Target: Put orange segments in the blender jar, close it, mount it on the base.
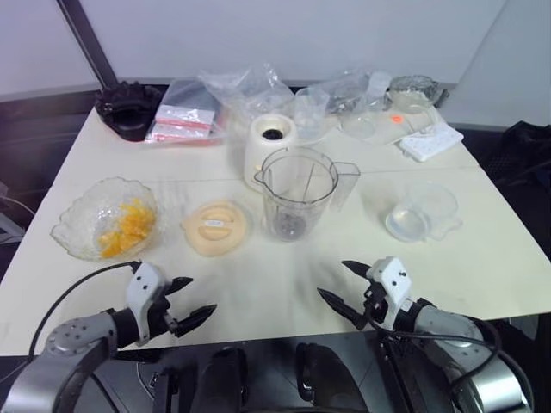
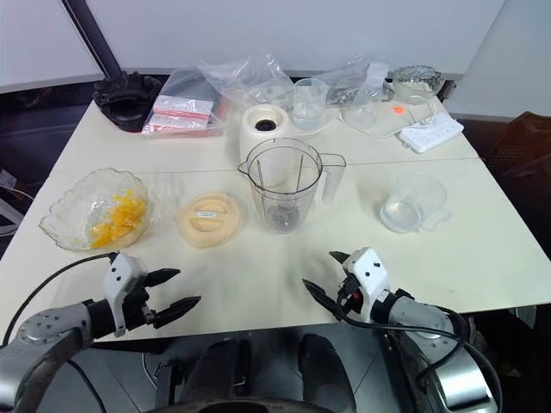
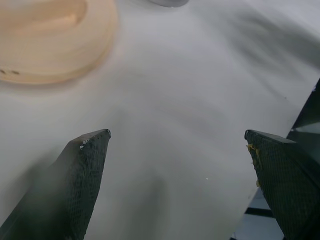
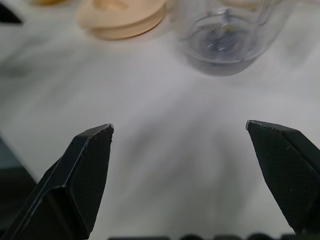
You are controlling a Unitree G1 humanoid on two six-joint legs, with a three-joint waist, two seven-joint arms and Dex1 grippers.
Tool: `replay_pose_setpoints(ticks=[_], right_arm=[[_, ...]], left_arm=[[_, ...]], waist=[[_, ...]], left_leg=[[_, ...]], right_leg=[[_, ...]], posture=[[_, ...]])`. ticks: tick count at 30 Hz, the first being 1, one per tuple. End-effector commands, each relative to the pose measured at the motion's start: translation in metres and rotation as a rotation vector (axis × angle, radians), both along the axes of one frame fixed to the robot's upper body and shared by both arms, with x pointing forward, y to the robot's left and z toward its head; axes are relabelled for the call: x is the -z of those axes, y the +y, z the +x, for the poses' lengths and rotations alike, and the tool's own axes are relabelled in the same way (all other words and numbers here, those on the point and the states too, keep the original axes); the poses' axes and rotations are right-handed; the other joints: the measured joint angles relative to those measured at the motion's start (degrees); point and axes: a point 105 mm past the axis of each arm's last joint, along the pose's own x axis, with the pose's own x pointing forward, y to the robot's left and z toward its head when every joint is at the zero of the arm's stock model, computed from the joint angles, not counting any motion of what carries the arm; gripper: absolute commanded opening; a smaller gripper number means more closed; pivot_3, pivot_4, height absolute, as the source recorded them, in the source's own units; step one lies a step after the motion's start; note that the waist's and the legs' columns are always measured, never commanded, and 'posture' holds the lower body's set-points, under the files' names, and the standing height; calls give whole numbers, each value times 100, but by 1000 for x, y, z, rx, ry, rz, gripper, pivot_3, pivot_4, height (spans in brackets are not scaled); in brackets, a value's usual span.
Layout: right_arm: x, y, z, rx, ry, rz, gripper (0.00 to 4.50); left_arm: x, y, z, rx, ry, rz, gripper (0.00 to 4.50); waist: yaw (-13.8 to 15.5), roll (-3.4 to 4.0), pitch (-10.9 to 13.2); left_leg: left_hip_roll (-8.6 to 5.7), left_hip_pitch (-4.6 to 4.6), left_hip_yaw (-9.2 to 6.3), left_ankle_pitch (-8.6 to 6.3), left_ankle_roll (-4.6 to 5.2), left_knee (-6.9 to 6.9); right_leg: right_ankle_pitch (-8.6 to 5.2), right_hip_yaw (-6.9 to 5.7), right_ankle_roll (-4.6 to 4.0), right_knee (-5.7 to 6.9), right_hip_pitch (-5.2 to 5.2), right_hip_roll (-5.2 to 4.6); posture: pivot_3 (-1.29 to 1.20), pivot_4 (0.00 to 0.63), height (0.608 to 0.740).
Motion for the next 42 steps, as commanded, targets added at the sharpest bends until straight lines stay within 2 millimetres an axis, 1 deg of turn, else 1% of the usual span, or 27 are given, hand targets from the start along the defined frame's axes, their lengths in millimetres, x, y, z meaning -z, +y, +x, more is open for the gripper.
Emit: replay_pose_setpoints(ticks=[1,2,4,6,8,10,11,13,15,18,20,24,27,31,35,38,42], right_arm=[[-37,23,-15,-161,-33,108,4455],[-42,28,-17,-188,-29,127,4455],[-48,35,-19,-221,-22,145,4455],[-53,42,-17,-230,-28,170,4455],[-58,45,-12,-209,-43,203,4455],[-64,47,-6,-180,-53,238,4455],[-66,48,-3,-168,-55,248,4455],[-73,52,5,-137,-100,264,4455],[-78,56,9,-121,-130,275,4455],[-80,61,14,-76,-167,275,4455],[-79,62,17,-34,-181,278,4455],[-76,65,16,-3,-188,269,4455],[-75,67,14,5,-192,268,4455],[-73,66,14,27,-198,256,4455],[-74,65,14,34,-202,254,4455],[-75,65,16,34,-206,254,4455],[-74,58,22,32,-197,227,4455]], left_arm=[[-39,30,22,-61,-47,45,4500],[-51,39,28,-52,-77,98,4500],[-67,54,39,-10,-136,227,4500],[-76,74,48,55,-181,392,4500],[-78,92,57,112,-206,530,4500],[-77,107,67,167,-221,626,4500],[-77,112,71,187,-224,652,4500],[-71,128,87,212,-229,721,4500],[-67,137,100,228,-235,759,4500],[-73,143,122,194,-267,798,4500],[-79,143,136,166,-277,822,4500],[-81,136,151,176,-279,866,4500],[-75,133,152,219,-265,905,4500],[-55,139,146,286,-207,1007,4500],[-42,144,145,239,-166,1015,4500],[-41,147,147,208,-153,1023,4500],[-51,146,154,174,-125,1018,4500]], waist=[[-3,-4,0],[-6,-6,-1],[-29,-8,-3],[-38,-7,-3],[-31,-6,-4],[-16,-5,-4],[-6,-6,-4],[29,-12,-5],[46,-22,-11],[62,-43,-18],[95,-59,-19],[115,-68,-20],[96,-68,-20],[75,-69,-20],[84,-70,-19],[85,-74,-18],[100,-77,-18]], left_leg=[[1,0,-3,0,0,1],[2,1,-7,0,1,3],[0,5,-11,0,0,5],[-1,8,-7,0,0,3],[-2,8,2,0,0,-4],[-1,4,7,0,0,-11],[1,-1,14,0,0,-13],[2,-8,36,0,0,-14],[-6,-13,49,1,0,-10],[-8,-15,59,1,1,-7],[-9,-17,62,2,2,-4],[-8,-19,63,2,2,5],[-8,-15,64,2,2,9],[-3,-13,61,2,2,15],[-1,-13,60,2,2,37],[0,-13,60,2,2,64],[3,-9,60,2,2,76]], right_leg=[[0,-2,0,5,0,3],[-1,-5,1,12,-1,9],[-7,-9,11,15,-1,18],[-4,-7,7,14,0,18],[2,-4,-4,10,-4,13],[3,-2,-5,7,-13,6],[3,0,-5,5,-17,5],[3,-1,-5,1,-21,0],[3,-3,-5,2,-20,1],[5,-1,-2,1,-19,5],[6,-2,1,2,-20,8],[7,-1,5,9,-20,11],[7,1,4,16,-17,10],[7,0,4,29,-18,15],[7,0,4,51,-19,15],[6,0,4,74,-17,12],[8,0,1,81,-11,10]], posture=[[0,150,740],[0,150,740],[0,150,740],[0,150,740],[0,150,740],[0,150,740],[0,150,740],[0,150,740],[0,150,740],[0,150,740],[0,150,740],[0,150,740],[0,150,740],[0,150,740],[0,150,740],[0,150,740],[0,150,740]])
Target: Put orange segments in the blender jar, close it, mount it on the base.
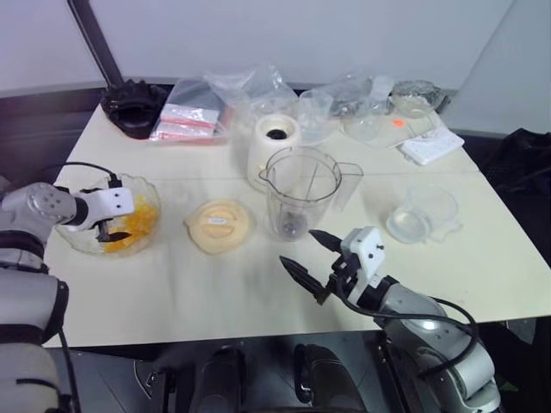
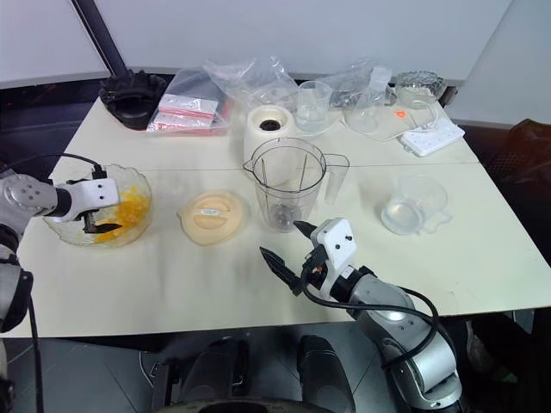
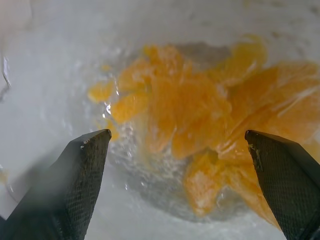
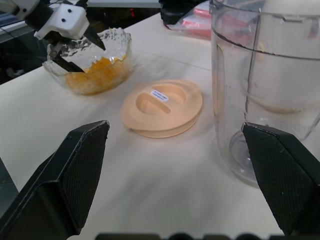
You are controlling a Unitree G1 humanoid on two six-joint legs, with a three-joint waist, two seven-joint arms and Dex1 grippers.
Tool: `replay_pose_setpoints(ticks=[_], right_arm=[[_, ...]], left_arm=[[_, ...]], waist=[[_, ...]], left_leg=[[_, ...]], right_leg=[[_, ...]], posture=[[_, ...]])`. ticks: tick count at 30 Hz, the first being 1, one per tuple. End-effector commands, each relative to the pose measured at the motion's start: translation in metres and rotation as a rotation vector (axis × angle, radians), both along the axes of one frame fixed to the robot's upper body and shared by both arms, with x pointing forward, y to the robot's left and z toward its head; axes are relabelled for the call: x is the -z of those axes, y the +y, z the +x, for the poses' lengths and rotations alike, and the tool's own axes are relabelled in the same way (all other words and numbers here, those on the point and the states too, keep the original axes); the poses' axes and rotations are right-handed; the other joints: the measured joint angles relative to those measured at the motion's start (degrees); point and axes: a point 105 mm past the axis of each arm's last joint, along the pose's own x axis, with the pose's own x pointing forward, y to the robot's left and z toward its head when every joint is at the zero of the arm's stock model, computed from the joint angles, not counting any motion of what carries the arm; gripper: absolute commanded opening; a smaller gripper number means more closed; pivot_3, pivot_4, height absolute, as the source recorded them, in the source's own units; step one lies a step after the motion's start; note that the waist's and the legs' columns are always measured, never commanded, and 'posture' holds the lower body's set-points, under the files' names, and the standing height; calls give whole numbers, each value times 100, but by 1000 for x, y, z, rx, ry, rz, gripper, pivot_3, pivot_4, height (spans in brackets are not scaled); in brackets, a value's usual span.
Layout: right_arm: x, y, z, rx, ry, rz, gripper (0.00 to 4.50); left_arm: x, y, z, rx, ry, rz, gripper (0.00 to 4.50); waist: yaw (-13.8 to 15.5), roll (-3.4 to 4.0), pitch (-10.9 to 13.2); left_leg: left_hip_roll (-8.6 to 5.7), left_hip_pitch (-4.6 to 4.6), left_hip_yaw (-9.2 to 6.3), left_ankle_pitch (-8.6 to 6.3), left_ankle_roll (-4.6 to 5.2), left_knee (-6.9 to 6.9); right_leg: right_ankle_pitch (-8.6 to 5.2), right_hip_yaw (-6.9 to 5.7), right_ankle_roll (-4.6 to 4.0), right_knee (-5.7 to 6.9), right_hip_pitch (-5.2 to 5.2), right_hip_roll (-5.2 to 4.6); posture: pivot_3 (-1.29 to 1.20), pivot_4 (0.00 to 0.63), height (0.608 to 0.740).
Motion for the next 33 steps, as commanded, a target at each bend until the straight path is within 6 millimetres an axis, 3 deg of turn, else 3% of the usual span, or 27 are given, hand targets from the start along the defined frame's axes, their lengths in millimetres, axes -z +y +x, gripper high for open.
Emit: replay_pose_setpoints(ticks=[1,7,16,33], right_arm=[[-12,-5,-1,-21,-39,-10,4455],[-15,-17,-1,-76,-5,-38,4455],[-14,-15,-6,-102,20,-39,4455],[-13,-16,-16,-63,30,-41,4455]], left_arm=[[-19,-1,8,-22,-15,-1,4500],[-25,-16,11,34,46,-13,4500],[-19,-29,21,35,22,-19,4500],[19,-10,17,-124,20,57,4500]], waist=[[20,-4,-1],[11,-10,2],[27,-13,1],[17,-14,0]], left_leg=[[0,0,0,0,0,1],[-1,-4,3,-1,1,-3],[0,-2,0,-1,1,-1],[-1,-1,0,-1,1,0]], right_leg=[[0,-2,0,0,1,0],[-1,-2,2,-5,1,-1],[-1,-2,2,-1,1,1],[0,-2,3,0,3,0]], posture=[[0,150,740],[0,150,740],[0,150,740],[0,150,740]])
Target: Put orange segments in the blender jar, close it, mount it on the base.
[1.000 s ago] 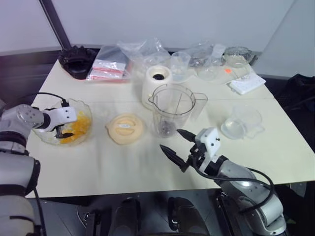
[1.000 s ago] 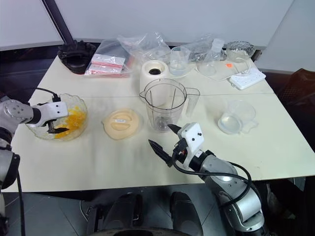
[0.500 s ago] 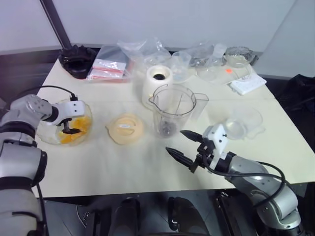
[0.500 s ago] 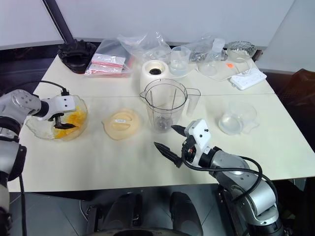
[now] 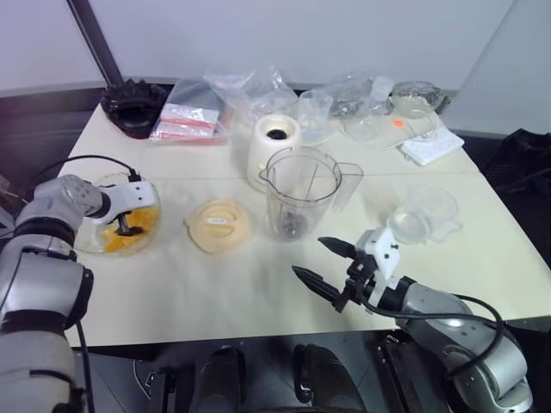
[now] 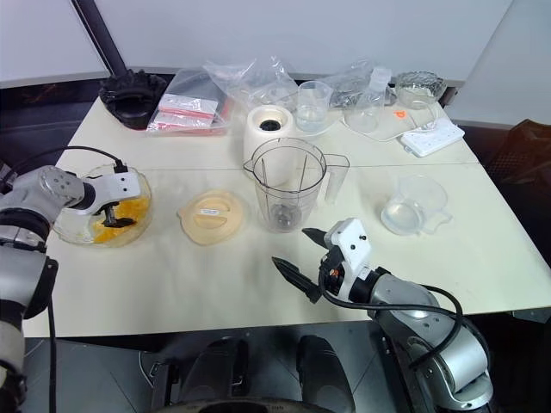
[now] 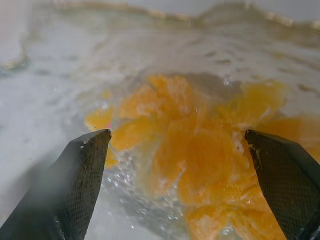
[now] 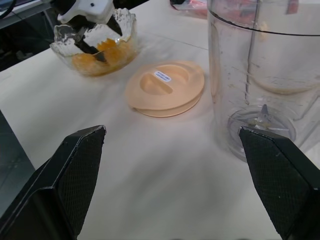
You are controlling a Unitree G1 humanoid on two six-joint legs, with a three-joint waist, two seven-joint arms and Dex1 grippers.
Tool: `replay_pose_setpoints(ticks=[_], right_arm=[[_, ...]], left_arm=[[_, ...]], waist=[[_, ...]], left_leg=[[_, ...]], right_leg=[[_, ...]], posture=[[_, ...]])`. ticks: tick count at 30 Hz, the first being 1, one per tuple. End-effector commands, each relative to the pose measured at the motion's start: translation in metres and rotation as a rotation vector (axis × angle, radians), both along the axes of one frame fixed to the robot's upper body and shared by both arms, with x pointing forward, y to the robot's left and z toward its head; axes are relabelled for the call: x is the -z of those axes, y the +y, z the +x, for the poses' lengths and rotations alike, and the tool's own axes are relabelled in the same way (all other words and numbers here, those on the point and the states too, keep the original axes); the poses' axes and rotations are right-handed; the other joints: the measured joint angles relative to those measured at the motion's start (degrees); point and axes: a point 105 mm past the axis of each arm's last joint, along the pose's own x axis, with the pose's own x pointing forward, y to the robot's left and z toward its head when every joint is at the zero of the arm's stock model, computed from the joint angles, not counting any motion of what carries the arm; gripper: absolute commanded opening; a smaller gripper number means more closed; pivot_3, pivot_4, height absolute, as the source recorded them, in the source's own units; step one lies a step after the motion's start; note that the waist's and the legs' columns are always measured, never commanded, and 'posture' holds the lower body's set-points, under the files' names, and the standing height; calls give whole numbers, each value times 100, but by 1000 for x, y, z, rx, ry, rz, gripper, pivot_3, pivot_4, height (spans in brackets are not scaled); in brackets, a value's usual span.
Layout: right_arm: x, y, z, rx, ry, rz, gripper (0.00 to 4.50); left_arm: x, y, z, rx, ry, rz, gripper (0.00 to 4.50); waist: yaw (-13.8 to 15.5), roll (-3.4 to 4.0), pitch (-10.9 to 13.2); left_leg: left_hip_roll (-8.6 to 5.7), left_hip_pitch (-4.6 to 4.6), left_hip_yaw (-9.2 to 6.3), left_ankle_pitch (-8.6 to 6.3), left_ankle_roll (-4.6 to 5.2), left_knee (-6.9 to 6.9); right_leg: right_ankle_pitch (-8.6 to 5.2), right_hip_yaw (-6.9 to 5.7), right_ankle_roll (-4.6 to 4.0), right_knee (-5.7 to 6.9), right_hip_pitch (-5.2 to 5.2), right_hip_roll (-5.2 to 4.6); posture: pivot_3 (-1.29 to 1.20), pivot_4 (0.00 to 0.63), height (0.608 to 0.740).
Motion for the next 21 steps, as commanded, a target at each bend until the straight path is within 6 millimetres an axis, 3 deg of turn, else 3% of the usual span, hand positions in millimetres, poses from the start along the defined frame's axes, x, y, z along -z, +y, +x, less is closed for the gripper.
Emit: replay_pose_setpoints(ticks=[1,6,7,9,14,21], right_arm=[[-15,3,-6,-14,-56,13,4455],[-15,2,-7,4,-52,10,4455],[-15,1,-7,6,-52,9,4486],[-15,1,-7,10,-53,7,4500],[-15,1,-5,16,-55,5,4500],[-14,0,-3,13,-55,3,4500]], left_arm=[[10,10,-4,-58,-12,28,4500],[26,1,-3,-82,-30,-38,4500],[27,0,-3,-85,-32,-39,4254],[30,0,-4,-92,-26,-48,3693],[35,1,-9,-122,23,-84,1180],[28,0,-5,-139,-6,-113,1180]], waist=[[3,1,-1],[6,33,-27],[14,34,-29],[20,39,-32],[10,39,-32],[-9,39,-32]], left_leg=[[0,1,0,0,0,0],[1,32,0,0,0,0],[1,39,0,0,0,0],[3,57,0,0,-1,-1],[8,66,0,-1,-2,-1],[9,49,3,-1,-1,-5]], right_leg=[[0,0,0,0,0,0],[-1,0,-1,3,30,-3],[-1,0,-1,3,37,-4],[-2,-2,-1,2,54,-5],[-1,-4,-4,2,60,-6],[-1,-4,-5,-5,48,-5]], posture=[[0,150,740],[0,150,740],[0,150,740],[0,150,740],[0,150,740],[0,150,740]])
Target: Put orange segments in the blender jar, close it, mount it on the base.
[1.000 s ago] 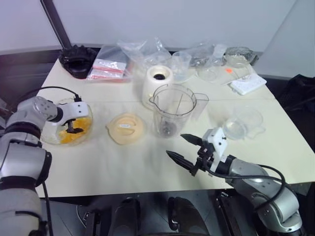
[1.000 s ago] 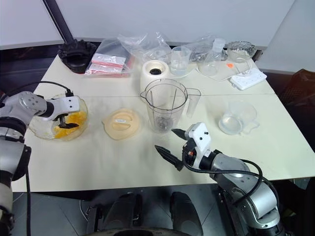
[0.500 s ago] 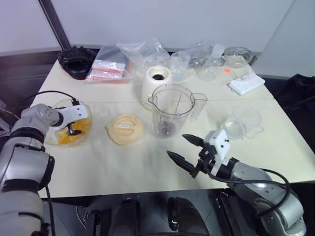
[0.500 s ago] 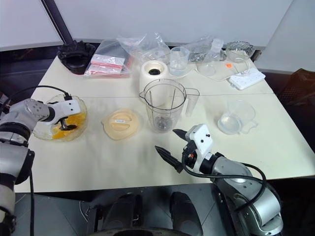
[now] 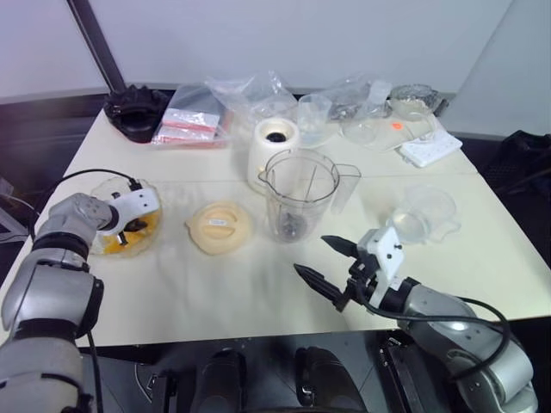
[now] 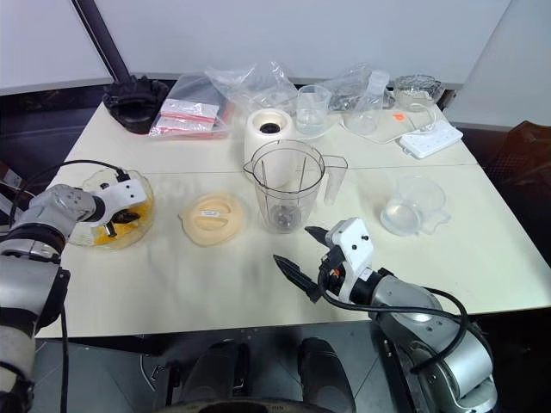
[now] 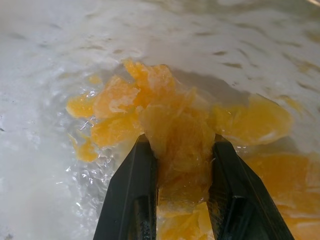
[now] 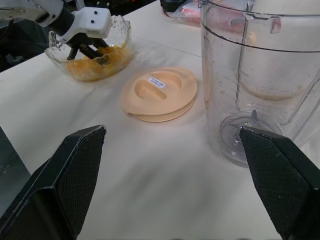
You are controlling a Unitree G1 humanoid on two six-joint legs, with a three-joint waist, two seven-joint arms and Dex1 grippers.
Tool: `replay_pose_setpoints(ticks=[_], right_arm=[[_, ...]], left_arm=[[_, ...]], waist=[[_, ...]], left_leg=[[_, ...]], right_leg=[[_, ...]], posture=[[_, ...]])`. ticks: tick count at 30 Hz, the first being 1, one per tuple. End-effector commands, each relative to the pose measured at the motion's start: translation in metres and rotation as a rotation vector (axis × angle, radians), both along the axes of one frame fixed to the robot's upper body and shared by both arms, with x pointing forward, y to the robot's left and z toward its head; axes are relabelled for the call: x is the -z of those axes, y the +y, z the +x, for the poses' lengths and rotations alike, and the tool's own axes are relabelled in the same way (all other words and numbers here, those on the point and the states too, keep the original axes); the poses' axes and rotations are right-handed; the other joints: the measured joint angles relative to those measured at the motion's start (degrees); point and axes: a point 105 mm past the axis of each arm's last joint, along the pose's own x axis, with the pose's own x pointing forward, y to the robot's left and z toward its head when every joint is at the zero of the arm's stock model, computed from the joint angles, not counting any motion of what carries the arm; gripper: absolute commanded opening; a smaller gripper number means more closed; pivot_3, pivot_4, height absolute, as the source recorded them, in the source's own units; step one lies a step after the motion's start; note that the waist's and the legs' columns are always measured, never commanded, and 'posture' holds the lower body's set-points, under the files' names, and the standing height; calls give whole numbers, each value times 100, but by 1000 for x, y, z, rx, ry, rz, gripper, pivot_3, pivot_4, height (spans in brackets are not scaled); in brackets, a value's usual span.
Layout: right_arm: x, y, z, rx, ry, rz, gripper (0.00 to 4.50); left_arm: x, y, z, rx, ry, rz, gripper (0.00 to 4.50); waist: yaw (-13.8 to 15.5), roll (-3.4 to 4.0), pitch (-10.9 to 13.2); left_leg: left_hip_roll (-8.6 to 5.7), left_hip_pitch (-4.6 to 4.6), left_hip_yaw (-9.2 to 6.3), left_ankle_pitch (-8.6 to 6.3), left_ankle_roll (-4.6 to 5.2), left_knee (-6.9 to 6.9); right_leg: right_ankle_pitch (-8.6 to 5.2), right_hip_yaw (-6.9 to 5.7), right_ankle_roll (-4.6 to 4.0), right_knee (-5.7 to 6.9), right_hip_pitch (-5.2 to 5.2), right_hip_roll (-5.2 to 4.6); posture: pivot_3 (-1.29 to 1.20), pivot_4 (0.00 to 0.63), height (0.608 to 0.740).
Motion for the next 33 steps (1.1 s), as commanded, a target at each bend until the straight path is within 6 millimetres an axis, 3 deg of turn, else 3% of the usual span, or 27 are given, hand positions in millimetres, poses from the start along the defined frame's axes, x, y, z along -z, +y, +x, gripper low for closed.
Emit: replay_pose_setpoints(ticks=[1,9,15,20,26,30,33], right_arm=[[-10,1,-1,-17,-47,9,4500],[-8,1,1,-31,-45,6,4500],[-5,-1,3,-31,-44,7,4500],[-8,-12,8,21,-83,11,4500],[-4,-18,8,67,-82,23,4500],[-3,-16,9,79,-87,40,4500],[-4,-17,10,96,-96,45,4500]], left_arm=[[3,3,-4,-24,25,-15,1180],[-50,-2,10,29,-63,-99,1180],[-57,24,-8,-37,-71,-190,1180],[-76,36,-14,-157,-184,-470,1180],[-83,51,-34,-269,-196,-792,1180],[-84,48,-41,-307,-182,-1025,1180],[-86,43,-40,-301,-187,-1106,1180]], waist=[[0,0,0],[11,-21,11],[-42,-25,13],[-83,-34,14],[-125,-44,11],[-115,-44,11],[-96,-45,10]], left_leg=[[0,-1,0,0,0,0],[-1,-47,-2,0,1,2],[-2,-58,1,-1,3,0],[1,-56,-2,-1,3,2],[0,-55,0,-1,3,1],[1,-53,-2,-1,3,1],[2,-48,-4,-1,3,2]], right_leg=[[0,0,0,0,-1,0],[1,-2,0,-1,-44,1],[-1,-1,3,-3,-56,2],[-1,-4,2,1,-55,0],[-1,-4,3,-1,-54,0],[-1,-5,3,4,-54,2],[-1,-6,2,5,-49,1]], posture=[[0,150,740],[0,150,740],[0,150,740],[0,150,740],[0,150,740],[0,150,740],[0,150,740]])
